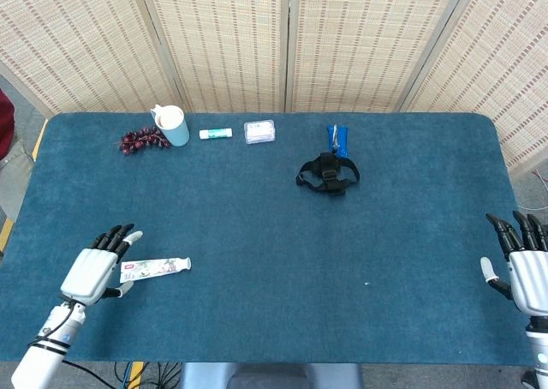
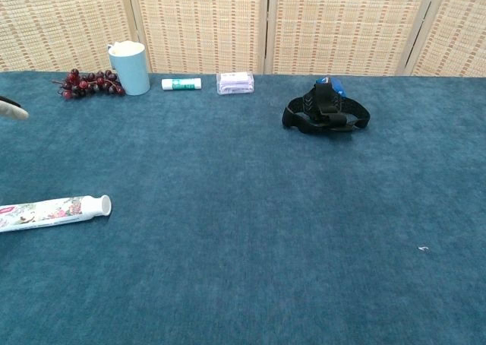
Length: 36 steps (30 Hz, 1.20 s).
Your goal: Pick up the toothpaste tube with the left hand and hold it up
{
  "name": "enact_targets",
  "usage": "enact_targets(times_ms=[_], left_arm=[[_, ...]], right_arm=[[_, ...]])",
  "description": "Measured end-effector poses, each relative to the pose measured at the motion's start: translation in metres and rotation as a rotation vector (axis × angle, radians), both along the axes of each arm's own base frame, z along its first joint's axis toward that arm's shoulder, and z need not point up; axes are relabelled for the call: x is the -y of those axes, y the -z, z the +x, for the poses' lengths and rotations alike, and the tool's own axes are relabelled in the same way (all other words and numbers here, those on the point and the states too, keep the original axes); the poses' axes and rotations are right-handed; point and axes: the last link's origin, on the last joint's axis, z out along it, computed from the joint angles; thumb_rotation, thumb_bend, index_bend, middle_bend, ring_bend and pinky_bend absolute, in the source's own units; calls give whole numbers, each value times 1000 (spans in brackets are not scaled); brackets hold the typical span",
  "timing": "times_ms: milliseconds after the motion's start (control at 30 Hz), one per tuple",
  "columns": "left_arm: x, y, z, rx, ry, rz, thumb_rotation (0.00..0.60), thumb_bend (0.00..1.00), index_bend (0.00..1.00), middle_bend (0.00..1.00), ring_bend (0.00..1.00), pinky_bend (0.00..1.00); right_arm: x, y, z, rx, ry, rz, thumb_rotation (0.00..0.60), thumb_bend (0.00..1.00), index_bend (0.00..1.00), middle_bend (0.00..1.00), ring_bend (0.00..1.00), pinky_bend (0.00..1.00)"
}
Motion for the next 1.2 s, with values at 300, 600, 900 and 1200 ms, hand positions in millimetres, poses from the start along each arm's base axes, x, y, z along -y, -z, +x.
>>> enact_targets(times_ms=[300,600,900,1200], left_arm=[[-14,39,5,-57,12,-32,600,187,168,87,77,110],[-23,61,-4,-115,-45,-46,600,187,238,125,97,110],[-26,74,-8,-113,-64,-47,600,187,295,154,110,110],[-37,80,-19,-164,-61,-19,600,187,329,190,132,109]], right_arm=[[-3,-4,-4,3,8,-9,600,327,135,238,40,0],[-5,-5,-6,8,15,-10,600,327,135,238,40,0],[-7,-5,-8,13,18,-7,600,327,135,238,40,0],[-10,-7,-10,14,30,-16,600,327,135,238,40,0]])
